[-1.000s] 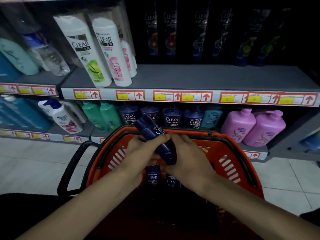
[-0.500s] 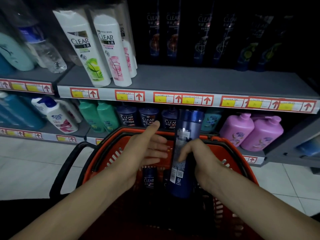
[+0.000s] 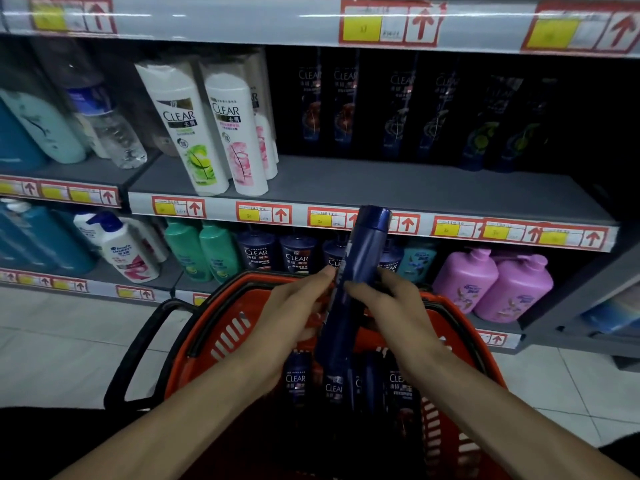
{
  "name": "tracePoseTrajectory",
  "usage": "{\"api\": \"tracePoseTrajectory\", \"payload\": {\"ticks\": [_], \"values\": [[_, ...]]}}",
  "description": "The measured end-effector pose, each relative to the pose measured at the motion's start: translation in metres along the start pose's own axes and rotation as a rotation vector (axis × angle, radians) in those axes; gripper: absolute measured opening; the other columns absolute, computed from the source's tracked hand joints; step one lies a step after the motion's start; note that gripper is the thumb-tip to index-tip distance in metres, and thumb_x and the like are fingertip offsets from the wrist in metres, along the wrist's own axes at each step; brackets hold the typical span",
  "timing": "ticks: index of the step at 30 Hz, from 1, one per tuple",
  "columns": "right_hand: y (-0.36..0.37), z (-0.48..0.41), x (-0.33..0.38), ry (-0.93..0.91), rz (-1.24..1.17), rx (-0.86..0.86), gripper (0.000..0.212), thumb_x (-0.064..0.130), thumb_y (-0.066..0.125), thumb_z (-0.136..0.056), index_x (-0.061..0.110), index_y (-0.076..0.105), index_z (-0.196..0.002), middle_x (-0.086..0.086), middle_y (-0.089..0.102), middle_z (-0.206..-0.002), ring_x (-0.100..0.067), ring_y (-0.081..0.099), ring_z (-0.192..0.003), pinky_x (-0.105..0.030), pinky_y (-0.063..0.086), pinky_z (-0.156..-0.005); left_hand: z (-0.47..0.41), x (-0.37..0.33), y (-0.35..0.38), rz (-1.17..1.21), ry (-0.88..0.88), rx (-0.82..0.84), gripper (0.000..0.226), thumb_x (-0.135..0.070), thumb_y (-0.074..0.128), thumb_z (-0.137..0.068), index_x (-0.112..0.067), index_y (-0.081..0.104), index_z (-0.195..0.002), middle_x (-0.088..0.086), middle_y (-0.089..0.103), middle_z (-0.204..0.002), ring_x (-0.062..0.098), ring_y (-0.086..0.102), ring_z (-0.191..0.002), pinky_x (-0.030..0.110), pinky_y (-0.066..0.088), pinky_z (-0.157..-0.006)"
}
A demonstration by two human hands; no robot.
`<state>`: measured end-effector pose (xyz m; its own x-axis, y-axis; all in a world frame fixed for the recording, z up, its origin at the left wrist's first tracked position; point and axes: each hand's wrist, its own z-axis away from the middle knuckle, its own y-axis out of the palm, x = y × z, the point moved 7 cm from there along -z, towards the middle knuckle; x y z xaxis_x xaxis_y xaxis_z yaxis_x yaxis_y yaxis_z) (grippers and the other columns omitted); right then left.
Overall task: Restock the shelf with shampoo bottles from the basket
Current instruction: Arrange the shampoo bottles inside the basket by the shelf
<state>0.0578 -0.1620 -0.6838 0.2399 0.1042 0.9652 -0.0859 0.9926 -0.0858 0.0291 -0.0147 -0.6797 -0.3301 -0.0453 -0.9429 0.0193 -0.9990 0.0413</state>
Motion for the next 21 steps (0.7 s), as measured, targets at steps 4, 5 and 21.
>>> {"api": "tracePoseTrajectory", "payload": {"ticks": [4, 5, 21], "values": [[0.000, 0.012, 0.012, -0.039, -0.032, 0.049, 0.022, 0.022, 0.063, -0.098, 0.027, 0.072, -0.118, 0.008, 0.077, -0.104, -0.005, 0.072, -0.096, -0.036, 0.055, -0.098, 0.002, -0.006, -0.002, 0.025, 0.026, 0.016, 0.044, -0.068, 0.060, -0.085, -0.040, 0.074, -0.117, -0.015, 0.072, -0.119, 0.012, 0.065, -0.117, 0.045, 0.050, -0.105], [-0.002, 0.014, 0.014, -0.056, -0.024, 0.048, 0.023, 0.022, 0.060, -0.100, 0.030, 0.072, -0.118, 0.011, 0.077, -0.105, -0.002, 0.071, -0.098, -0.035, 0.054, -0.099, 0.003, -0.008, -0.002, 0.035, 0.028, 0.024, 0.045, -0.069, 0.061, -0.084, -0.040, 0.074, -0.117, -0.014, 0.072, -0.120, 0.012, 0.064, -0.118, 0.046, 0.049, -0.106], [-0.007, 0.015, 0.039, -0.244, 0.050, -0.015, 0.034, 0.021, 0.085, -0.081, 0.028, 0.074, -0.112, 0.012, 0.078, -0.099, -0.008, 0.073, -0.097, -0.023, 0.057, -0.085, -0.012, -0.041, -0.001, 0.317, 0.172, -0.048, 0.028, -0.034, 0.066, -0.095, -0.018, 0.075, -0.116, 0.005, 0.077, -0.110, 0.025, 0.072, -0.106, 0.038, 0.055, -0.093]]}}
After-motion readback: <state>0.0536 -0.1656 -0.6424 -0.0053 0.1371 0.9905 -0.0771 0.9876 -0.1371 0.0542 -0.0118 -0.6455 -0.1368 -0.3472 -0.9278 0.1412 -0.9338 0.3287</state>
